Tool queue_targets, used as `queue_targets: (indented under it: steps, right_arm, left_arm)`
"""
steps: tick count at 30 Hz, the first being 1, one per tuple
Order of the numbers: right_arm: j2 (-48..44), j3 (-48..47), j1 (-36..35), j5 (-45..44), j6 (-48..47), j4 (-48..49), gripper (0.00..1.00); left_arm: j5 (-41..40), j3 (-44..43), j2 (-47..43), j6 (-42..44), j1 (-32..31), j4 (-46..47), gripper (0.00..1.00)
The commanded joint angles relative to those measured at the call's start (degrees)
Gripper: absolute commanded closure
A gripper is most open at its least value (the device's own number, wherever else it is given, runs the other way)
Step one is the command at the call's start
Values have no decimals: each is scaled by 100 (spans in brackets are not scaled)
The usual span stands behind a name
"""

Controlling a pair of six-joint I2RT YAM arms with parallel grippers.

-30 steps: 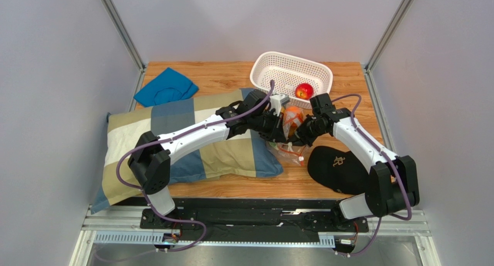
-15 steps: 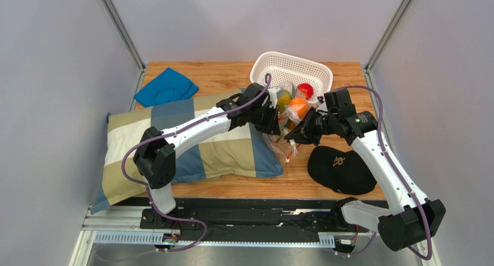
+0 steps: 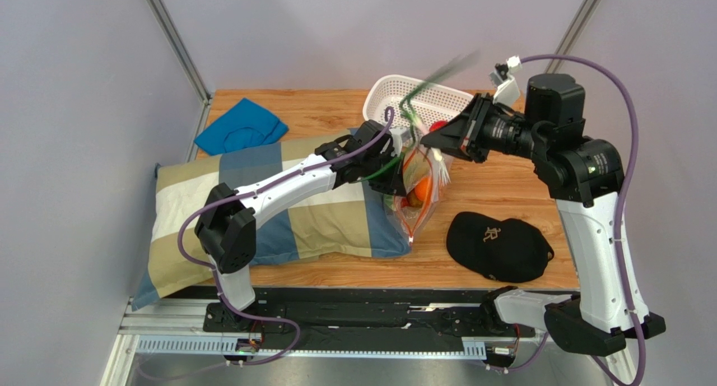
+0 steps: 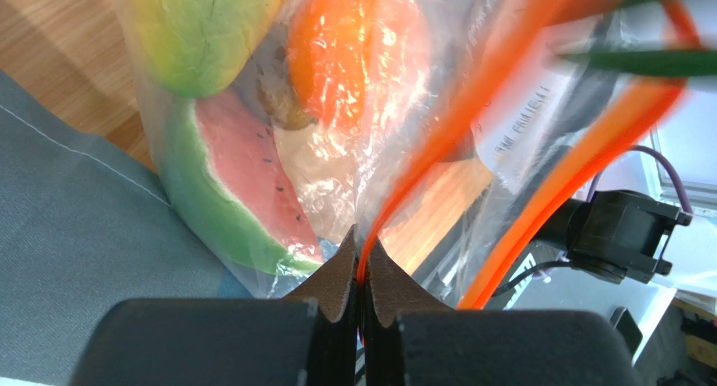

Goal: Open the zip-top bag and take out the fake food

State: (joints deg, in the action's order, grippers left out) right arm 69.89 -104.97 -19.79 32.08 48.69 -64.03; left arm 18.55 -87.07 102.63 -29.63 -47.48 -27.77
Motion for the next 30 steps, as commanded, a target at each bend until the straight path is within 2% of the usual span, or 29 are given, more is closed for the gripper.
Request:
queue_targets:
  steps: [1,4,7,11,16,20,21,25,27,28,30]
  right_arm:
    - [454,-568,221,-280,115,601,100]
    - [727,-648,449,-524,220,1313,100]
    - [1096,-378,713,-824,-174,1778,100]
    - [2157,-6,1100,-693,-341,2815,100]
    - [3565,-787,1355,-589,-1281,2606,100]
    - [4567,-1147,1574,-115,-1081,2904,100]
    - [5047,-1279,1592,-1,-1020,2905,100]
    - [6025,-1860,1610,606,-686,2799,99]
    - [6220,-1861,1627,773,-256,3150,90]
    - [6334,-1861,1628,835,-124,3247,71]
    - [6371,-1843,1619,940,263,3336,60]
  left_arm:
    - [70,-135,29,36,-6,-150,100]
    - [79,-152,55,-25,-6,-141,100]
    - [193,-258,117,-78,-6,-88,100]
    - [220,-355,126,-26,-6,-158,100]
    - [246,-293,99,-52,11,-176,100]
    - [307,-197,91,-69,90,-176,100]
    - [325,-188,82,-78,99,-159,100]
    - [343,-205,108,-122,152,-150,100]
    - [369,-232,152,-157,187,-141,100]
    - [395,-284,170,-184,204,-132,100]
    - [448,-328,205,-201,204,-150,100]
